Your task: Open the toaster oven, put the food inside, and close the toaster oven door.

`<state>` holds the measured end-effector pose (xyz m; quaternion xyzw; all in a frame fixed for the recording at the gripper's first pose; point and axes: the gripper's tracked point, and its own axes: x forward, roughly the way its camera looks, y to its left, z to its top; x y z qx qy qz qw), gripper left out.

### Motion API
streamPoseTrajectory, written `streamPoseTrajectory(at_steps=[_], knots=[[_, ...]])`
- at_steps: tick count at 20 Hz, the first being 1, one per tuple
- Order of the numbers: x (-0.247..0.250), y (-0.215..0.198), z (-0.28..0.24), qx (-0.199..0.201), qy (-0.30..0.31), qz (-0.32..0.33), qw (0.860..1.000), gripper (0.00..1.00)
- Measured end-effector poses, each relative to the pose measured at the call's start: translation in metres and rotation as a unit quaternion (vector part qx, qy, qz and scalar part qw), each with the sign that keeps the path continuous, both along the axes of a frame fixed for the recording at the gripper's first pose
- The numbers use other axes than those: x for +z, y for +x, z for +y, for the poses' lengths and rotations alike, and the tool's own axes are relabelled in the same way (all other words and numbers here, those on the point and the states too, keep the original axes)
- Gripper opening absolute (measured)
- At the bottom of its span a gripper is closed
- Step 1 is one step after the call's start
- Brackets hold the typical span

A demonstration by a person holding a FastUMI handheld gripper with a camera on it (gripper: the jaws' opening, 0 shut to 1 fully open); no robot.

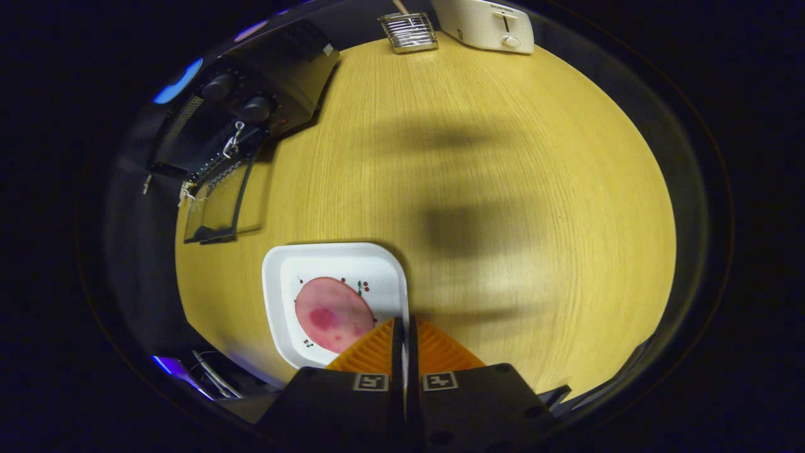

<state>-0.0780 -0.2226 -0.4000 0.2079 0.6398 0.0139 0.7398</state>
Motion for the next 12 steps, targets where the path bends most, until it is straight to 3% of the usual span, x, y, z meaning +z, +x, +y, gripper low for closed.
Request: streamPoseTrajectory(at_steps=[3,7,12], knots=[[0.001,-0.003,0.004,-0.056,0.080,0.000,0.995,0.05],[0.006,-0.007,0.012,-0.119,0.134,-0.013,0.984,0.05],[0.054,0.006,0.032,-0.225,0.209,-0.069,0.949,0.05]])
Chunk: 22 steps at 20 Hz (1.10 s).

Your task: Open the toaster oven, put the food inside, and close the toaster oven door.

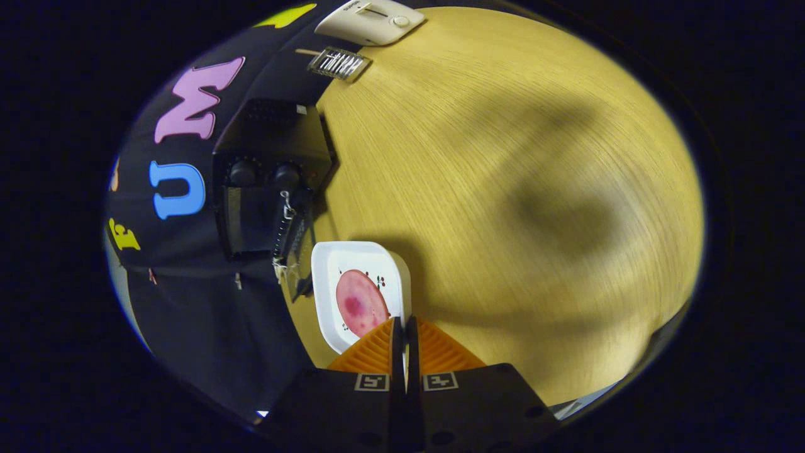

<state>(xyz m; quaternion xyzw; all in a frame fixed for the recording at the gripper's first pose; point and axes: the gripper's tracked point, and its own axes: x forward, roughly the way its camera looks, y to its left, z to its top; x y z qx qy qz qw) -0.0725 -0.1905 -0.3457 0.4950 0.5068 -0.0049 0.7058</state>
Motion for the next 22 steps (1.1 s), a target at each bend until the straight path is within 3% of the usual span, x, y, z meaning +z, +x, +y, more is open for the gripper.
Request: streamPoseTrajectory(at_steps=[2,6,13,19,22], knots=[[0.023,0.009,0.013,-0.043,0.008,-0.020,0.999,0.05],[0.045,0.036,0.068,-0.083,-0.004,-0.039,0.996,0.05],[0.035,0.117,0.157,-0.167,0.000,-0.045,0.985,0.05],[0.022,0.182,0.180,-0.298,0.004,-0.023,0.954,0.05],[0.025,0.207,0.189,-0.327,0.008,-0.020,0.945,0.05]])
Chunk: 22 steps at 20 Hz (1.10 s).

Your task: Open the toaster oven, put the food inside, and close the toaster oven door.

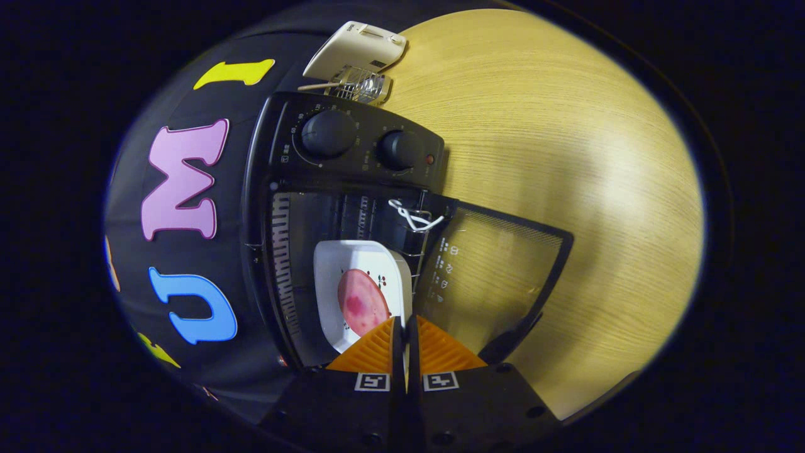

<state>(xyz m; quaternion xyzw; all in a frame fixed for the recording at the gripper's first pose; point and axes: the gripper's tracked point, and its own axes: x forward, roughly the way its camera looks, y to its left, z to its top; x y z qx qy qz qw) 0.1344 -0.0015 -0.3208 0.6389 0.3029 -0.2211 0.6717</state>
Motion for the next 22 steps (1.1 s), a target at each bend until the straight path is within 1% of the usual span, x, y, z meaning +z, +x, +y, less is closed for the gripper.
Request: streamPoseTrajectory(at_steps=[5,9,15,16,17,19,20,22], knots=[[-0.002,0.032,0.002,-0.051,0.003,0.011,0.999,0.05],[-0.011,0.045,-0.001,-0.088,-0.004,0.028,0.996,0.05],[-0.020,0.059,0.001,-0.118,0.000,0.048,0.992,0.05],[-0.017,0.063,0.002,-0.122,0.008,0.040,0.992,0.05],[-0.016,0.066,0.008,-0.119,0.018,0.033,0.992,0.11],[-0.016,0.061,0.012,-0.108,0.016,0.035,0.993,0.27],[-0.014,0.055,0.013,-0.110,0.017,0.032,0.993,0.35],[-0.002,0.043,0.012,-0.111,0.012,0.026,0.993,0.59]])
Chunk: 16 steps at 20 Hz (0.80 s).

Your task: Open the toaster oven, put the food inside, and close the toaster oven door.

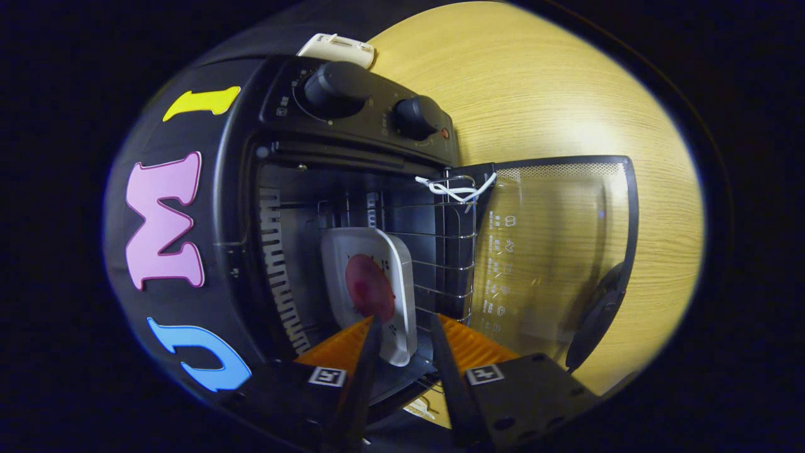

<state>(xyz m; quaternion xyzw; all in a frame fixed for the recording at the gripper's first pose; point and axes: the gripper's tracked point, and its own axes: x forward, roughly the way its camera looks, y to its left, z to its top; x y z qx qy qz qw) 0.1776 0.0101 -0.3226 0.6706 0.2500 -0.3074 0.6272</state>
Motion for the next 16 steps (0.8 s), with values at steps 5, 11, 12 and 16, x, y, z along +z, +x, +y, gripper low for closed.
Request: streamPoseTrajectory(at_steps=[5,11,12,16], knots=[[0.036,-0.038,0.009,0.039,-0.004,-0.041,0.998,0.84],[0.047,-0.084,0.004,0.197,-0.160,-0.054,0.966,0.95],[0.045,-0.096,0.004,0.232,-0.192,-0.055,0.952,0.97],[0.034,-0.151,0.008,0.387,-0.356,-0.070,0.848,0.98]])
